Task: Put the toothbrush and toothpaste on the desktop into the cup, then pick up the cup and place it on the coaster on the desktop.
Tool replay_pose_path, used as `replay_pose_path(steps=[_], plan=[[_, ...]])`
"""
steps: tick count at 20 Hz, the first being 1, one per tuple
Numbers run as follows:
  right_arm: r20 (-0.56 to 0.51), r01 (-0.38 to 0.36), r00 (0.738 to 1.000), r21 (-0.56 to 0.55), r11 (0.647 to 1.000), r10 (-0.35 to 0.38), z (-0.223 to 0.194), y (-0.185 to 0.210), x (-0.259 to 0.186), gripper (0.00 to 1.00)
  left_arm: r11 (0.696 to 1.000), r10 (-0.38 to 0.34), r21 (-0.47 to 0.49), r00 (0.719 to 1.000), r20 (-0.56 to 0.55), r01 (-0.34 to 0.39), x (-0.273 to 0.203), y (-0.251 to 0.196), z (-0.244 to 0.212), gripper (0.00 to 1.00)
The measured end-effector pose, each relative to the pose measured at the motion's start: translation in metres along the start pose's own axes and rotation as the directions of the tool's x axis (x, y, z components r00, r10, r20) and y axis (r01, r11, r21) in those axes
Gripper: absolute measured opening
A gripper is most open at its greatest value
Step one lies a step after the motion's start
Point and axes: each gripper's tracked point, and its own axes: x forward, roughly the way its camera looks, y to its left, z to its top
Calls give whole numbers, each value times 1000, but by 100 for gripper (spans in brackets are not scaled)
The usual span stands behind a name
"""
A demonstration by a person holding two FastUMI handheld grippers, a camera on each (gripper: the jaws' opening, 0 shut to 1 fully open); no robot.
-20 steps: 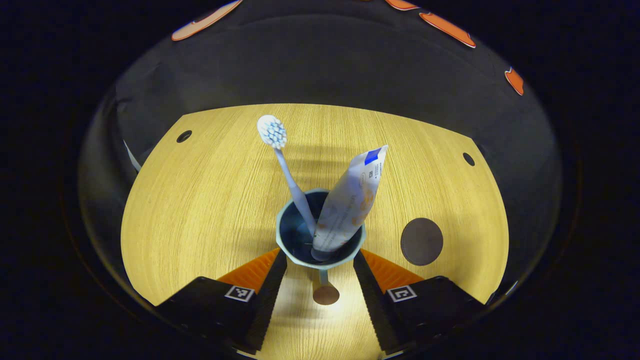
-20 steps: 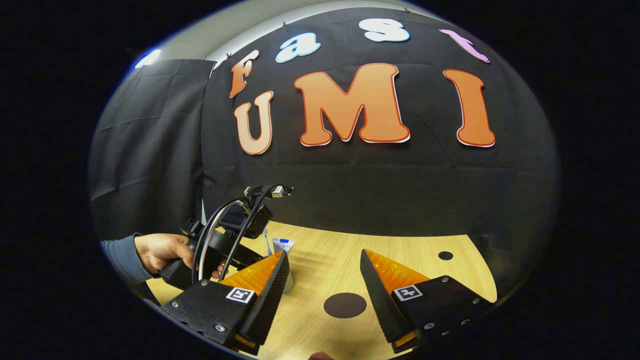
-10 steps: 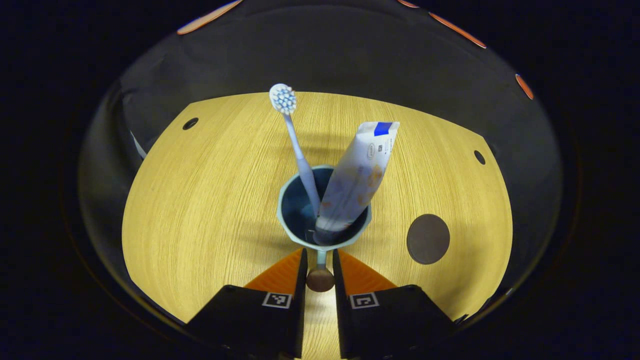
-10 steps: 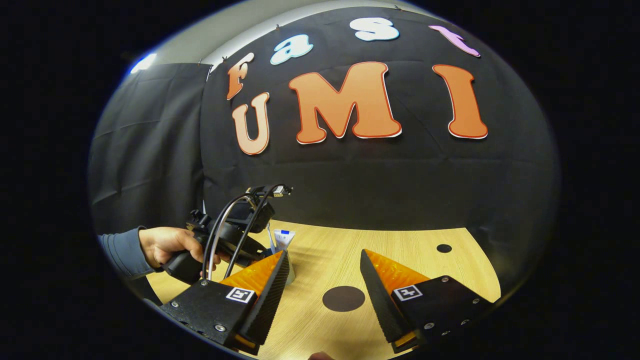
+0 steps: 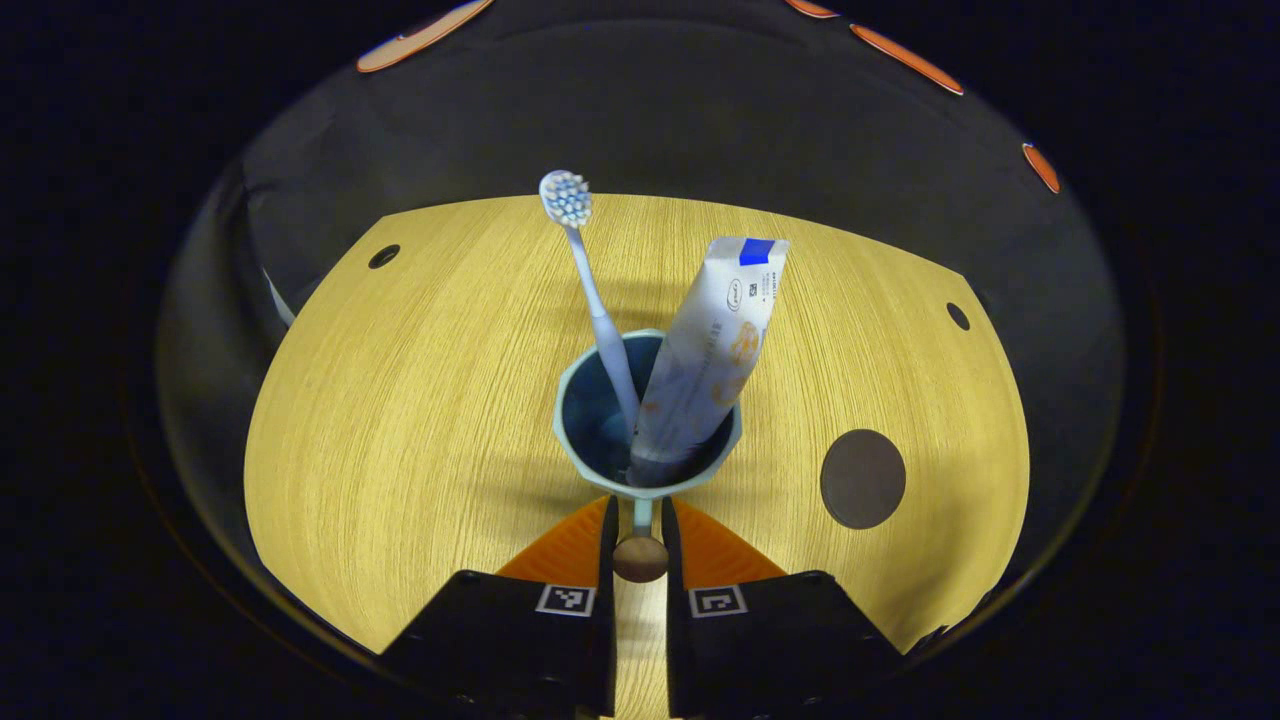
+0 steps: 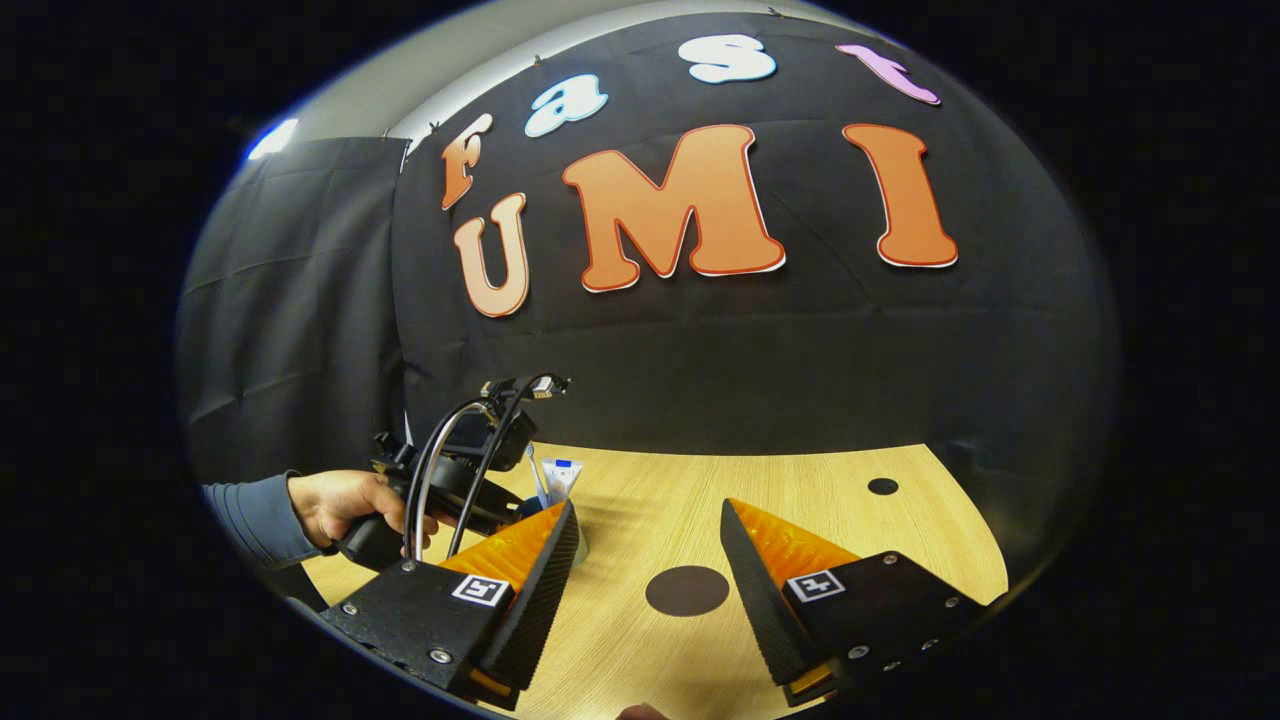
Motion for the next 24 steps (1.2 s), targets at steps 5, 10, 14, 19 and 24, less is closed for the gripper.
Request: replay_pose_path(steps=[5, 10, 14, 19, 24], plan=[[-2, 9, 1000, 31, 999, -9, -1, -3, -4, 86, 1000, -18, 8, 999, 31, 18, -4, -2, 2, 20], [-9, 33, 999, 48, 998, -32, -5, -11, -12, 86, 999, -36, 41, 995, 96, 32, -27, -1, 14, 20], [-15, 48, 999, 68, 997, -47, -11, -19, -18, 86, 998, -34, 63, 997, 76, 30, -25, 1, 11, 19], [-32, 51, 998, 83, 995, -49, -17, -21, -19, 86, 998, -43, 57, 999, 16, 42, -19, -6, 12, 20], [-41, 60, 998, 70, 996, -57, -22, -23, -16, 86, 997, -30, 72, 1000, -10, 30, -12, -8, 14, 28]])
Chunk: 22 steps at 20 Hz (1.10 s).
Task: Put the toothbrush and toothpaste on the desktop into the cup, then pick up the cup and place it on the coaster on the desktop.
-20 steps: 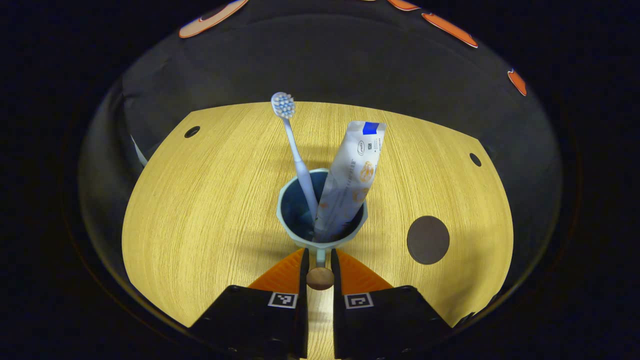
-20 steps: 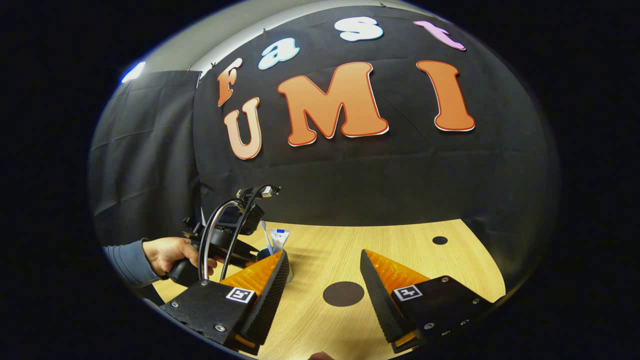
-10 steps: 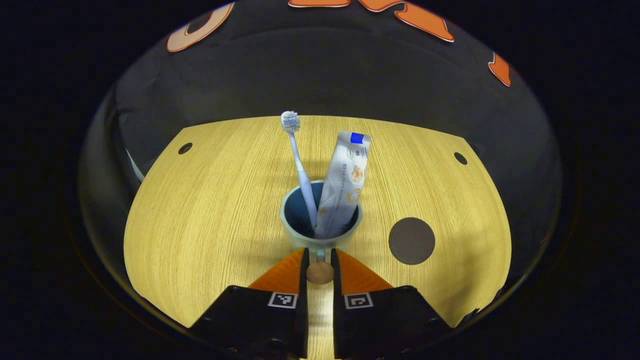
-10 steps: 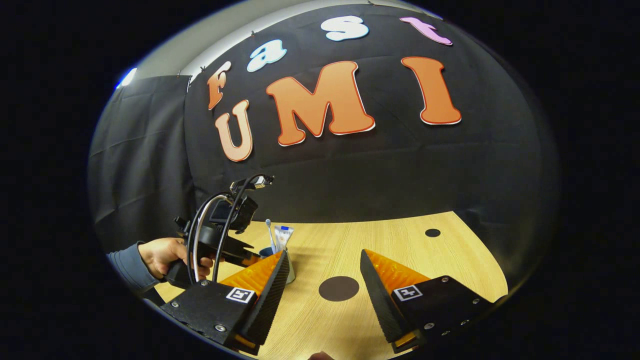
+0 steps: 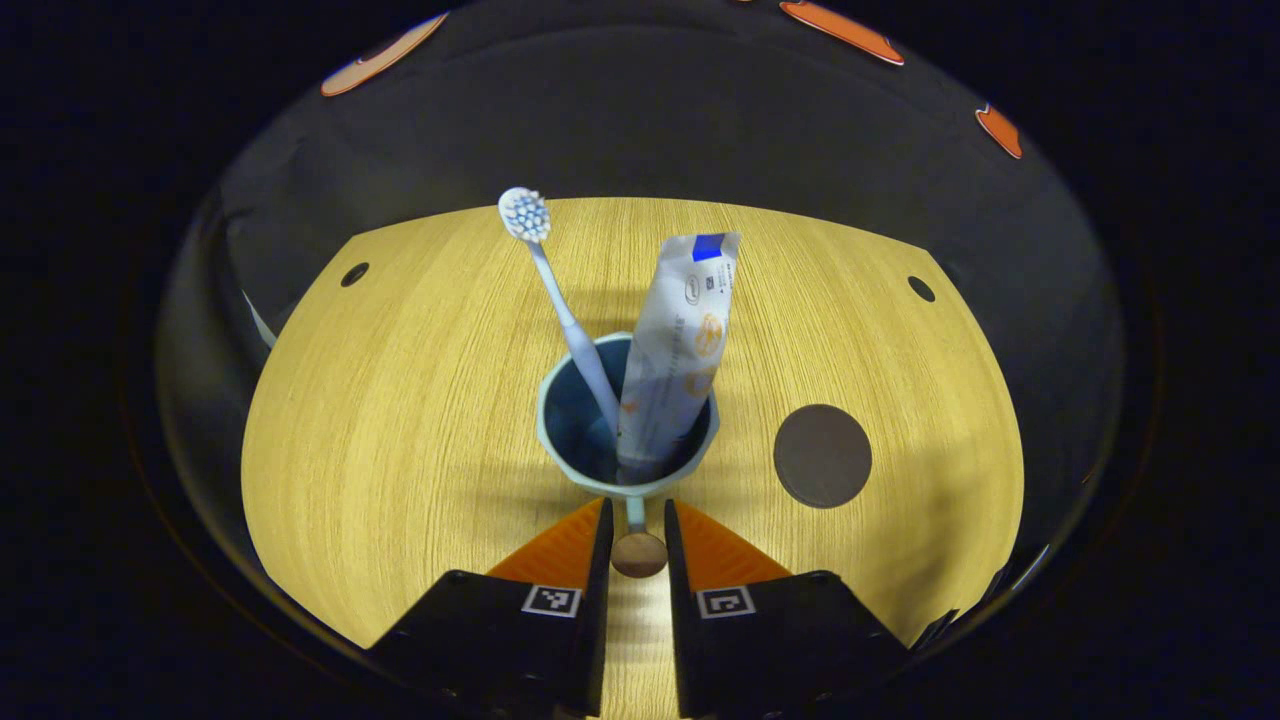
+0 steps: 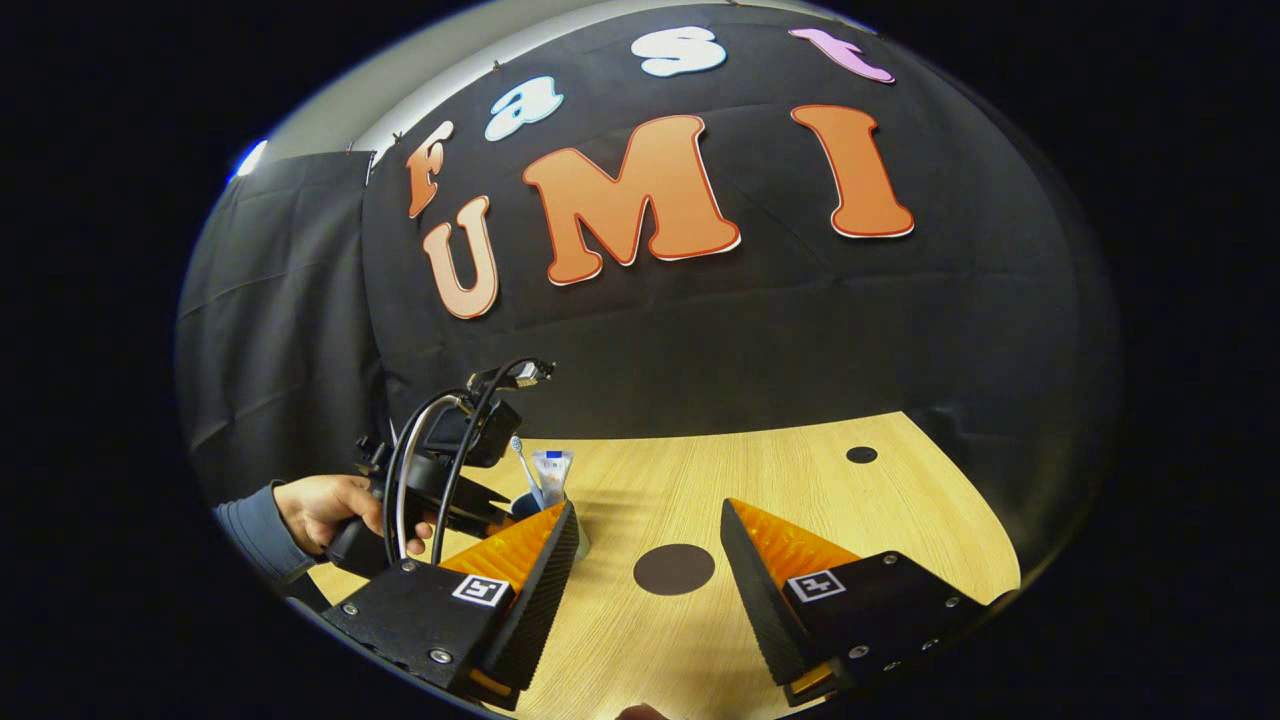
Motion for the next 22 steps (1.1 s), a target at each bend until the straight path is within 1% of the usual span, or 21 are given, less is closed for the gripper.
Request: replay_pose_path(steps=[1, 2, 6, 7, 8, 9, 10, 11, 12, 13, 14, 22], plan=[[-5, 8, 1000, -8, 1000, -9, -1, -2, 0, 86, 1000, -3, 6, 1000, -13, 3, -3, 0, 0, 34], [-6, 11, 1000, -17, 1000, -11, -2, -2, 0, 86, 1000, -1, 0, 1000, -20, 1, -1, 0, 3, 48], [-15, -1, 1000, -5, 1000, 1, -5, 0, 5, 86, 999, -3, -42, 996, -94, -1, 18, 1, 1, 48], [-17, -2, 1000, -2, 1000, 2, -6, 0, 7, 86, 999, 6, -51, 993, -115, -12, 23, 4, 0, 45], [-17, 1, 1000, 0, 1000, -1, -7, -2, 8, 86, 997, 8, -74, 991, -136, -18, 28, 5, -2, 46], [-18, 3, 1000, 2, 1000, -3, -8, -3, 8, 86, 996, 3, -84, 991, -137, -15, 39, 5, -2, 38], [-20, 7, 1000, 8, 1000, -6, -9, -5, 9, 86, 996, -2, -90, 991, -132, -10, 37, 6, 2, 29], [-24, 7, 1000, 16, 1000, -7, -10, -7, 10, 86, 996, -2, -88, 991, -135, -10, 40, 6, 4, 26], [-31, 11, 999, 26, 1000, -10, -12, -8, 12, 86, 996, -4, -85, 991, -132, -8, 45, 3, 2, 26], [-34, 11, 999, 38, 999, -9, -12, -9, 13, 86, 996, -2, -84, 992, -128, -9, 32, 3, -1, 24], [-37, 9, 999, 52, 999, -7, -14, -9, 13, 86, 996, -1, -84, 993, -116, -9, 41, 3, 5, 22], [-45, 19, 999, 87, 996, -16, -13, -11, 14, 89, 998, -16, -65, 998, -67, 12, 34, 5, 10, 22]])
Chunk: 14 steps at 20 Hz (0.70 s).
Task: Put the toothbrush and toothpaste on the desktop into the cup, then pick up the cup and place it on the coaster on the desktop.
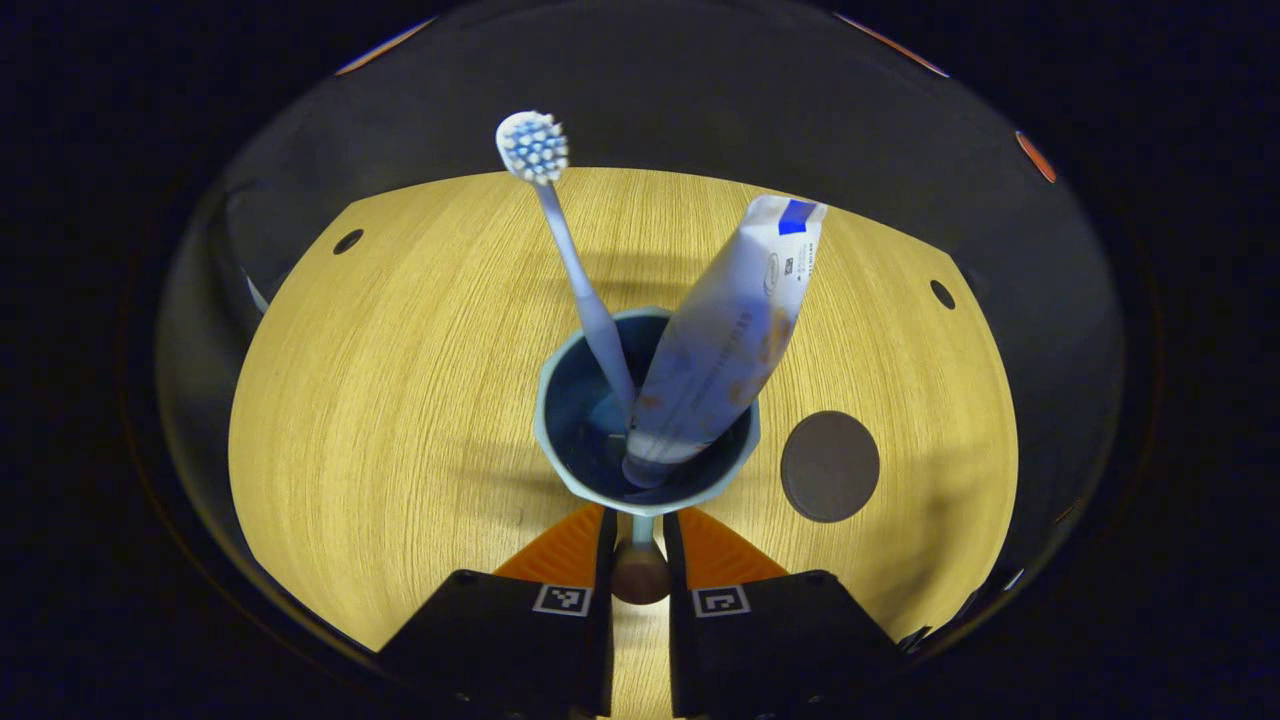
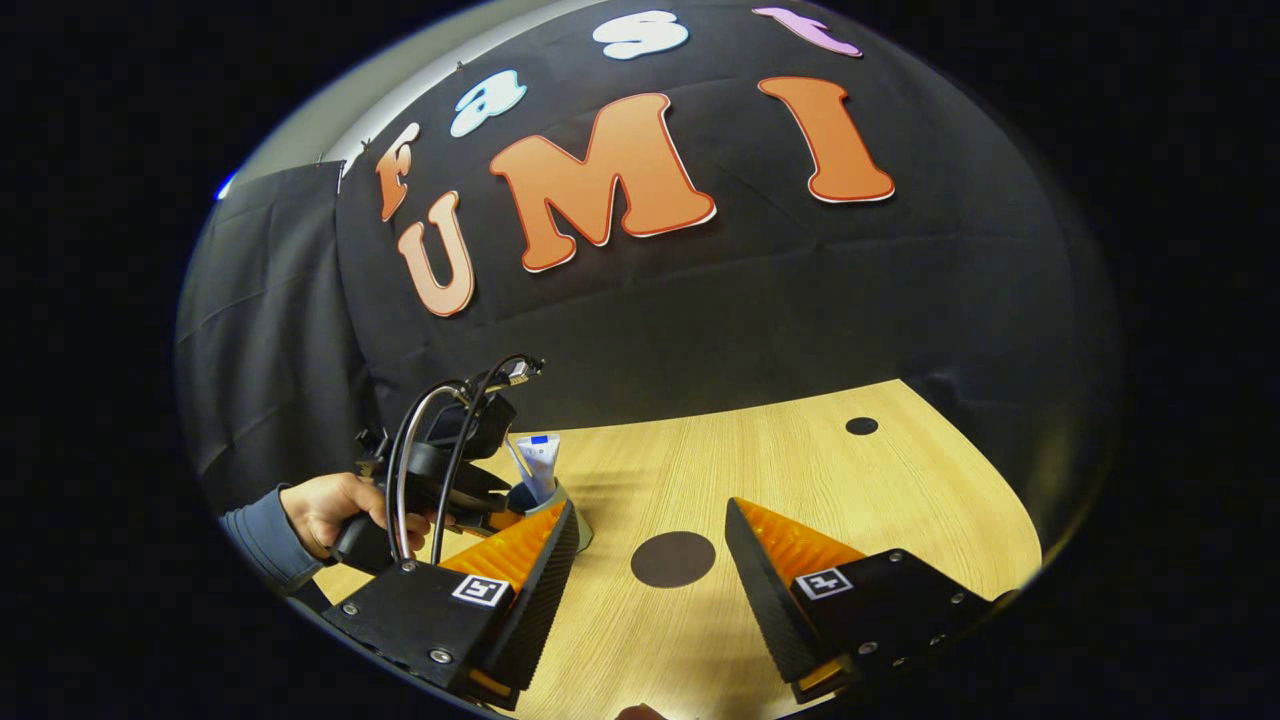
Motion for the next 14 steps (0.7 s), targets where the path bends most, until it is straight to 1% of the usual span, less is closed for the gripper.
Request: replay_pose_path(steps=[7, 14], plan=[[36, 46, 998, -50, 998, -44, 11, -12, -16, 89, 998, -41, 56, 998, 48, 38, -4, -2, 5, 22], [51, 116, 992, -98, 988, -112, 15, -43, -42, 89, 989, -82, 124, 996, 31, 77, 0, 0, 5, 22]])
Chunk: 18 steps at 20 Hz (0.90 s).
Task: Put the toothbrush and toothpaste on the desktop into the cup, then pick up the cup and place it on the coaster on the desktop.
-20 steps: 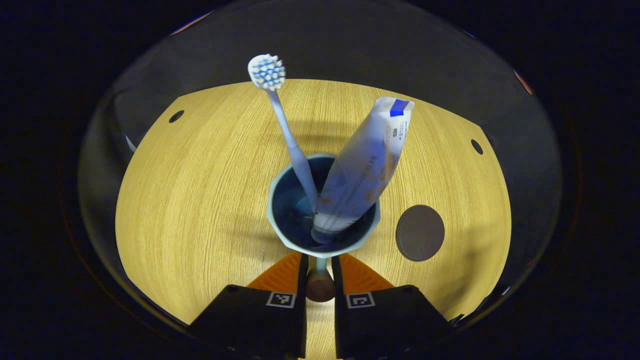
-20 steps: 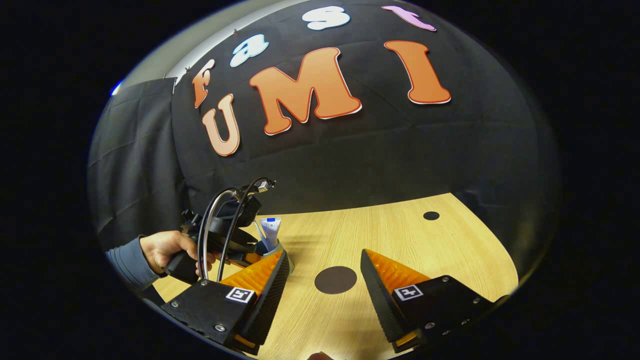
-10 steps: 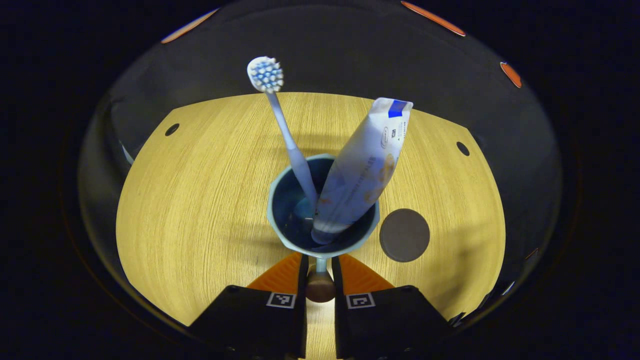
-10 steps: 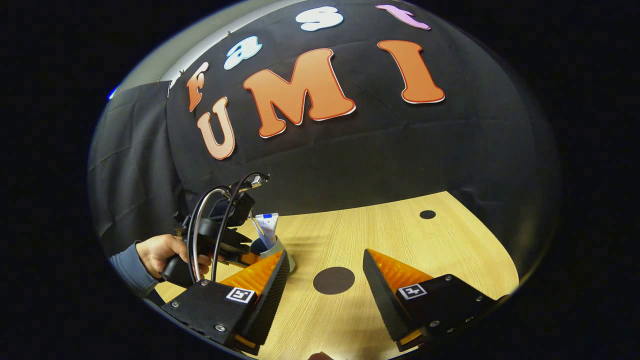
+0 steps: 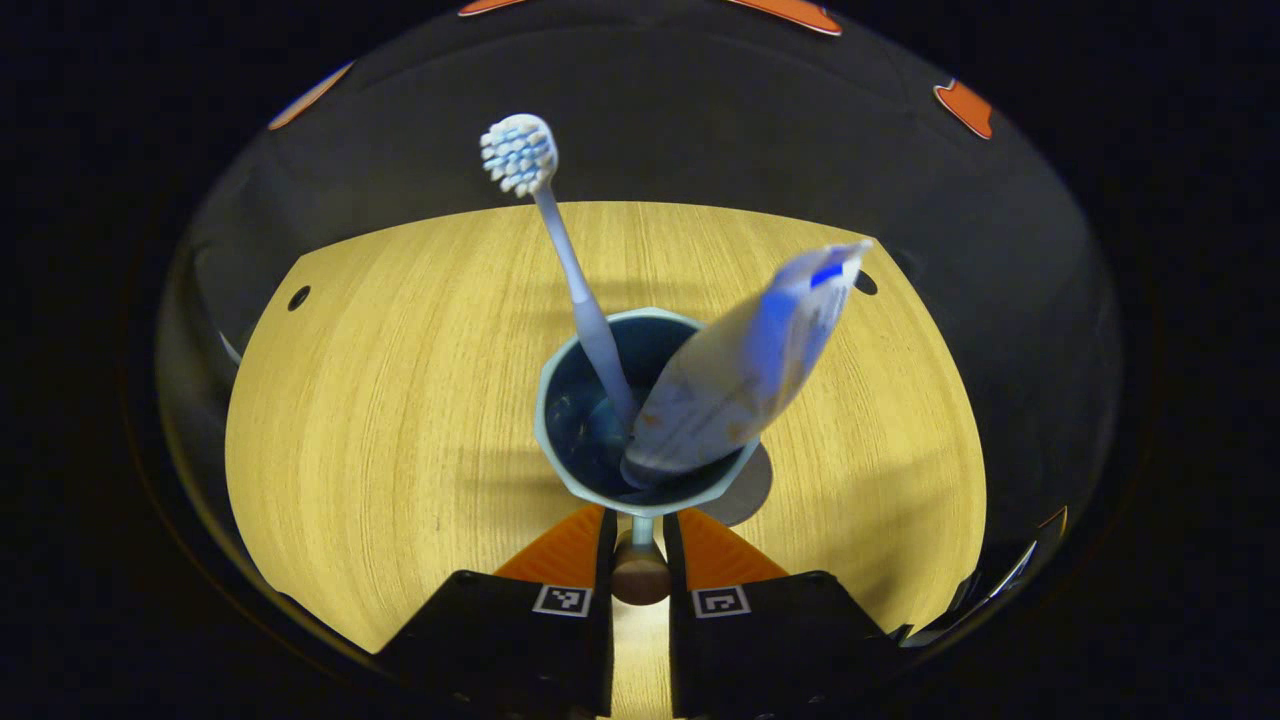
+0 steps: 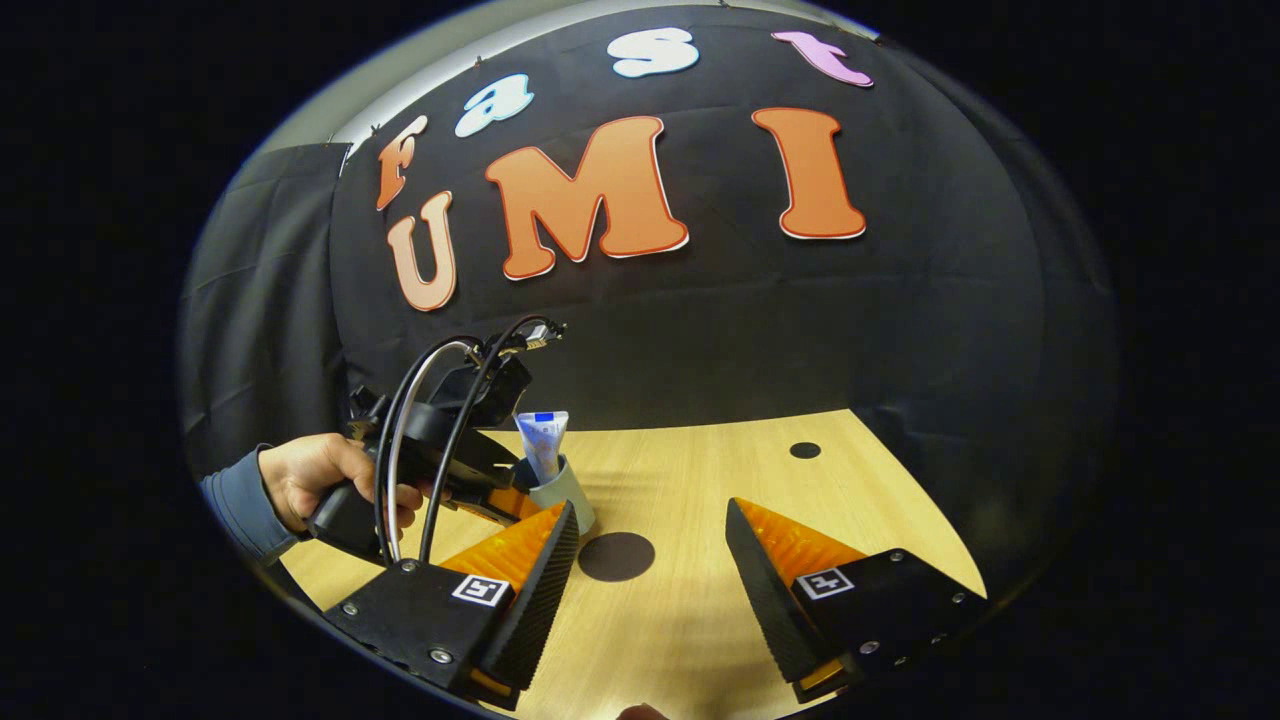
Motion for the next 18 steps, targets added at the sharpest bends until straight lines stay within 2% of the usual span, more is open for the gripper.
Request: replay_pose_path(steps=[8, 14, 15, 17, 18], plan=[[-5, 31, 1000, -9, 999, -31, -7, -21, -15, 89, 999, -21, 44, 999, -40, 23, 9, 6, -7, 22], [-21, 36, 999, -17, 999, -37, -18, -26, -18, 89, 998, 0, 64, 996, -93, 6, 24, 19, -16, 22], [-24, 42, 999, -17, 999, -42, -19, -27, -19, 89, 995, 0, 98, 998, -65, 6, 22, 20, -10, 22], [-33, 48, 998, -12, 999, -48, -22, -28, -19, 89, 992, -14, 125, 996, -83, 24, 21, 23, -11, 22], [-34, 46, 998, -11, 999, -46, -22, -27, -19, 89, 991, -23, 127, 997, -77, 32, 18, 25, -10, 26]])
